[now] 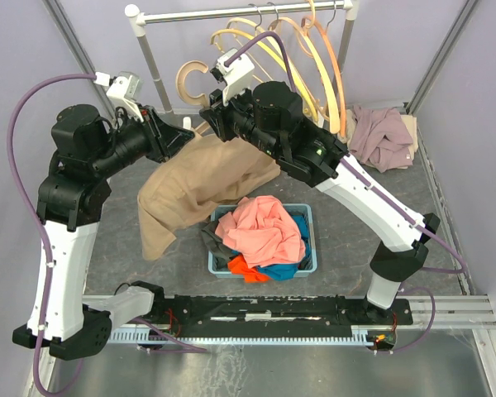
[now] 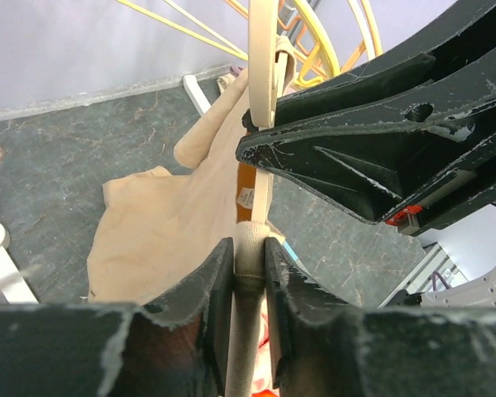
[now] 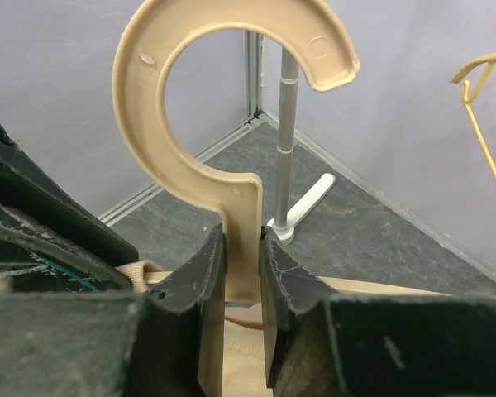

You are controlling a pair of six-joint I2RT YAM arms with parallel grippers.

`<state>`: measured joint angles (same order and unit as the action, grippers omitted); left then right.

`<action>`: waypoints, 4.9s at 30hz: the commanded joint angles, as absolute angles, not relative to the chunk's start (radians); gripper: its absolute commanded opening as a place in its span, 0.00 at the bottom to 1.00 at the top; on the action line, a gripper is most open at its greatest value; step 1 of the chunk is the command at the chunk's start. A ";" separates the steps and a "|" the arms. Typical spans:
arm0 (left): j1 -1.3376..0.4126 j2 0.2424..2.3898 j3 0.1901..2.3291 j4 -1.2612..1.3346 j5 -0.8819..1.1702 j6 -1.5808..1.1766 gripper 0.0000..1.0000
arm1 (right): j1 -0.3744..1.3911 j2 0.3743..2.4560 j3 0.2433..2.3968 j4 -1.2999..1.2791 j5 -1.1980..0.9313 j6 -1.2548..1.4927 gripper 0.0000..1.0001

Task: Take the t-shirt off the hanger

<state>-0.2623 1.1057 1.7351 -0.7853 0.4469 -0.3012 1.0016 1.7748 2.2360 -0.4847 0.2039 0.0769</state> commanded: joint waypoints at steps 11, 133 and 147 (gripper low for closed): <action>-0.266 1.091 1.737 -0.732 0.452 -0.311 0.21 | 1.004 1.720 2.257 -0.399 0.199 0.081 0.01; -0.332 1.161 1.790 -0.791 0.452 -0.278 0.61 | 1.004 1.689 2.227 -0.382 0.176 0.134 0.01; -0.331 1.161 1.768 -0.796 0.425 -0.271 0.18 | 1.004 1.706 2.270 -0.395 0.164 0.129 0.01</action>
<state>-0.3302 1.1652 1.7535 -0.8093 0.4286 -0.3073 0.9997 1.7473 2.2097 -0.4873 0.1810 0.1181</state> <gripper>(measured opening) 0.249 0.245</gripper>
